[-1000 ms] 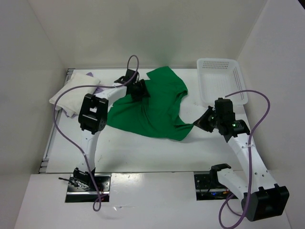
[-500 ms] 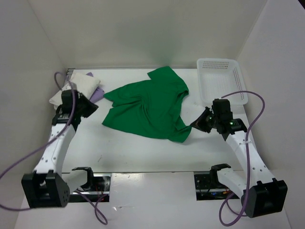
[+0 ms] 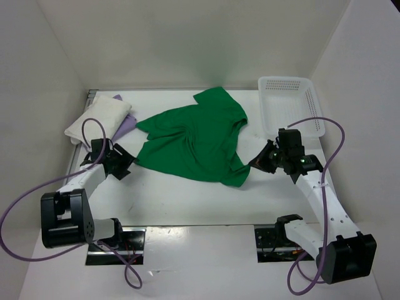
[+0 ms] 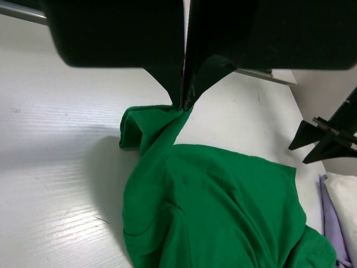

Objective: Fold and stack the t-shirts
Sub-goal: Flatten out the crumpled T-shirt at the center of the board.

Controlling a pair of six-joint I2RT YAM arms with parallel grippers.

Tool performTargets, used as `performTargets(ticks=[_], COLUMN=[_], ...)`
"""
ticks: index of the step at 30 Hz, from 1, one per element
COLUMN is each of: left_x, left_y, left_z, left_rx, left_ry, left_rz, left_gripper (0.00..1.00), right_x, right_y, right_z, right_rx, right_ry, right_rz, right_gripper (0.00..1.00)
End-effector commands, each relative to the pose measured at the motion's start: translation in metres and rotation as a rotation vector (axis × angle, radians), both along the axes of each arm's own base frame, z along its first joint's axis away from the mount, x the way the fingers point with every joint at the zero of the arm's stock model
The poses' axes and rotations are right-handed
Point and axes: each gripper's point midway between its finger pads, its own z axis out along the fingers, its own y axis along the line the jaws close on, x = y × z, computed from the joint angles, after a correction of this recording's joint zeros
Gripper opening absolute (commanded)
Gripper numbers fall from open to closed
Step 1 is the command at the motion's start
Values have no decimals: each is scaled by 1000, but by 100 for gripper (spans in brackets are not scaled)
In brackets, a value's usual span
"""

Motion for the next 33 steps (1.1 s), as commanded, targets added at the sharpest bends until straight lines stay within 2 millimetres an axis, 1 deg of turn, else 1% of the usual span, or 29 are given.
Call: performTargets(ticks=[1,3,4,5,6,7,8,9,10,11,12,13,14,16,19,20,21,22,23,24,25,26,27,28,29,30,31,32,33], left_x=[21,22,22,27,26,26,28,29,34,33,37,38,41,45,52,49,51,47,42,43,27,19,12,-10,-22,-28,-39,-45,-49], left_y=[-3,-1,0,1,2,4,6,6,7,7,10,12,8,9,7,7,5,4,2,0,-1,-3,-4,-6,-3,-8,-15,-22,-28], left_z=[-5,-15,-17,-16,-18,-23,-21,-27,-26,-30,-33,-35,-35,-36,-31,-33,-30,-30,-27,-8,-6,5,33,39,48,77,86,85,94], left_rx=[-56,-52,-58,-55,-56,-52,-43,-50,-49,-50,-40,-31,-31,-18,-17,-9,-11,-6,-9,-3,14,18,41,55,66,48,36,2,-28], left_ry=[-44,-21,-19,-35,-33,-18,-30,-19,-28,-15,-10,-9,-9,-8,-21,-12,-13,15,21,-20,18,11,-57,-12,-16,-102,-52,-32,-57], left_rz=[16,22,46,46,64,84,90,97,97,97,106,112,100,101,91,81,55,44,26,4,-26,-49,-64,-95,-95,-94,-114,-136,-146], left_gripper=[73,73,69,63,61,59,57,54,52,50,47,40,38,34,22,17,10,6,4,2,2,1,1,1,0,0,0,0,0], right_x=[4,2,1,1,1,0,0,-2,-1,-3,-3,-2,-2,-2,-2,-2,-3,-4,-8,-12,-16,-24,-29,-35,-41,-46,-47,-44,-46], right_y=[4,4,4,4,4,3,4,3,5,5,5,3,3,4,4,4,2,2,0,-1,-1,-2,-3,-3,-1,-3,-7,-9,-13], right_z=[10,9,11,11,13,10,10,6,8,6,6,6,6,6,9,9,7,9,4,4,8,6,6,4,3,4,9,25,32], right_rx=[9,8,9,9,11,9,15,14,22,27,27,19,19,26,34,34,30,32,24,24,32,34,33,22,24,13,0,3,-17], right_ry=[-63,-54,-63,-63,-72,-63,-59,-50,-58,-53,-53,-54,-54,-50,-55,-55,-43,-51,-20,-15,-20,5,14,30,47,68,51,13,8], right_rz=[28,28,28,28,28,28,22,21,28,21,21,14,14,7,-1,-1,-15,-15,-29,-29,-36,-44,-44,-40,-36,-42,-56,-73,-78], right_gripper=[0,0,0,0,0,0,0,0,0,0,0,0,0,0,0,0,0,0,0,0,0,0,0,0,0,0,0,0,0])
